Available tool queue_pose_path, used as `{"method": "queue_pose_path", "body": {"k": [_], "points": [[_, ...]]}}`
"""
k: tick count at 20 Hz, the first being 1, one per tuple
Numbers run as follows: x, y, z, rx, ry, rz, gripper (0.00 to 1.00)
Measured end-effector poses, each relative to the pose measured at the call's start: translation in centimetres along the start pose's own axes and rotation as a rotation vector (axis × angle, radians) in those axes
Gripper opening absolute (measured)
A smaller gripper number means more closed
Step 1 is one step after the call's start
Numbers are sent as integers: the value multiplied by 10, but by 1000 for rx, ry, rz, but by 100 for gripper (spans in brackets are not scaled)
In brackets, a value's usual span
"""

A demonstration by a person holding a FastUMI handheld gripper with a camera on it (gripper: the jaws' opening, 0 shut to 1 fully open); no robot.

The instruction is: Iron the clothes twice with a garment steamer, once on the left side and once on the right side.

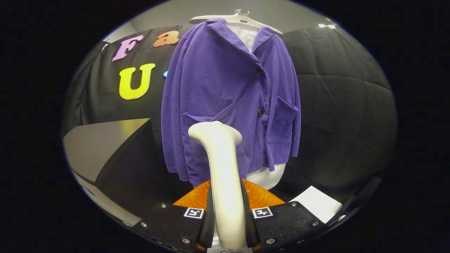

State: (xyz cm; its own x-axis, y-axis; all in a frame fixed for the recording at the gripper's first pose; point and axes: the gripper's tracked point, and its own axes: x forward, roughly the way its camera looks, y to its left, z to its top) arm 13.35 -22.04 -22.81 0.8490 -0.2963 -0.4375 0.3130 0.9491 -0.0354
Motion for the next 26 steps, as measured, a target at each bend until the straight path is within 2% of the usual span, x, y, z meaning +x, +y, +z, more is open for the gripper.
{"method": "queue_pose_path", "body": {"k": [3, 7, 13, 21, 26], "points": [[-10, -8, -7, -11, 24, 29, 35], [-21, -25, 5, 13, 11, 54, 35], [-46, -65, 38, 13, -59, 70, 35], [-87, -103, 64, -66, -154, 162, 35], [-98, -126, 106, -52, -250, 171, 35]]}}
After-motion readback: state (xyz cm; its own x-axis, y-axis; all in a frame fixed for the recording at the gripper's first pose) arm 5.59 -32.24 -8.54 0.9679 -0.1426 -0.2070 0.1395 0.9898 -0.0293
